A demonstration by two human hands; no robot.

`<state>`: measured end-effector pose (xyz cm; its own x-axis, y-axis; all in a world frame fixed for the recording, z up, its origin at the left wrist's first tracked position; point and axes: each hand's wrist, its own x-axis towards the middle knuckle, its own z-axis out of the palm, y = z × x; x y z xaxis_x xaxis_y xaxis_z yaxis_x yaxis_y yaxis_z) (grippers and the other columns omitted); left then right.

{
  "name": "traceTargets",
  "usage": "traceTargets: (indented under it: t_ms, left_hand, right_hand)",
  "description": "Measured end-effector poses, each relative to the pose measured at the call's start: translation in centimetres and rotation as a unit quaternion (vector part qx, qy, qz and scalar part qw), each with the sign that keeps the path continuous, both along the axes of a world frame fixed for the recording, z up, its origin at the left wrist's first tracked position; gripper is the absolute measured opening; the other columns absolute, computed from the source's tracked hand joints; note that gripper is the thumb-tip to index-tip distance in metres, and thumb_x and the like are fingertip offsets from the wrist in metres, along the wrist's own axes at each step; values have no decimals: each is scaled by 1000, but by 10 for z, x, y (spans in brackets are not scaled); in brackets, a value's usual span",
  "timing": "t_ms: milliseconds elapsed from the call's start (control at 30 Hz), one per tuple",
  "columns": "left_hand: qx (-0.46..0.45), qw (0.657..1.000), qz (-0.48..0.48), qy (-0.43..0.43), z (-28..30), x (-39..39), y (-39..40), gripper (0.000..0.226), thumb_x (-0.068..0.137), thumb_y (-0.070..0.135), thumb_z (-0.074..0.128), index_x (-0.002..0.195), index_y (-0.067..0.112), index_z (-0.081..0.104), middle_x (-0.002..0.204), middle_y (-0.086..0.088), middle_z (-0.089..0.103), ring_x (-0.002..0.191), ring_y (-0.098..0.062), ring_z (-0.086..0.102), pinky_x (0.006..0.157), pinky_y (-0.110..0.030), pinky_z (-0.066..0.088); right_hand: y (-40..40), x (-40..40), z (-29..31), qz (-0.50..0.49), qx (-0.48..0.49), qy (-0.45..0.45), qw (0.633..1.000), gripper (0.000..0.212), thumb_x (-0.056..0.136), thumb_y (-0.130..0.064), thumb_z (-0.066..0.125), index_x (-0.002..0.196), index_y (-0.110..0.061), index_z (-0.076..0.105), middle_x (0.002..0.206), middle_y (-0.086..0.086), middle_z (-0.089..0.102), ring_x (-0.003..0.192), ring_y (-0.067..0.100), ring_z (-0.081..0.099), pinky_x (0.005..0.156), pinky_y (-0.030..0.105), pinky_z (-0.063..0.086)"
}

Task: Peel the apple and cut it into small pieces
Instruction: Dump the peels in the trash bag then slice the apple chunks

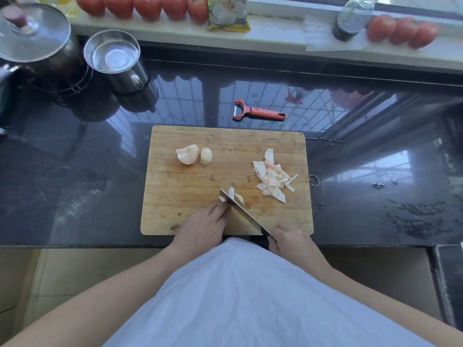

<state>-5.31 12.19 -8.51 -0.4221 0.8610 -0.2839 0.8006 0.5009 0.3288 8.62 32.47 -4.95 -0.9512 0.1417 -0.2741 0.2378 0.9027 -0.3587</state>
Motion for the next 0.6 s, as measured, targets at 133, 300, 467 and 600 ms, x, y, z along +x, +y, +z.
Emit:
traceTargets:
  t_ms: [133, 300, 467, 600]
  left_hand:
    - [-7, 1000, -13, 23, 0, 0, 0, 47, 75, 26, 38, 96, 5, 75, 114, -8, 69, 93, -23, 65, 61, -32, 53]
    - [27, 993, 96, -58, 1, 1, 0, 37, 90, 19, 48, 119, 9, 69, 124, -3, 61, 108, -23, 59, 80, -39, 54]
    - [76, 851, 460, -243, 18, -17, 14, 9, 100, 19, 56, 104, 23, 64, 96, 10, 61, 94, -17, 57, 76, -30, 41]
    - [91, 723, 593, -343, 15, -36, 32, 4, 96, 21, 61, 94, 19, 63, 87, 1, 70, 73, -19, 69, 67, -33, 55]
  right_hand:
    - [-14, -35, -12, -13, 21, -27, 999, 16, 84, -9, 63, 69, -6, 60, 69, 5, 49, 49, 32, 54, 40, 33, 45]
    - [-19, -47, -8, -24, 4, -81, 996, 17, 92, -13, 48, 82, -8, 61, 78, 4, 47, 62, 34, 56, 55, 46, 51]
    - [-15, -54, 2, -7, -3, -146, 989, 17, 95, -19, 47, 87, -7, 56, 82, 2, 41, 74, 35, 57, 67, 45, 51]
    - [-20, -60, 6, -8, -4, -181, 983, 14, 94, -20, 47, 91, -9, 54, 85, 2, 39, 80, 35, 59, 70, 45, 51]
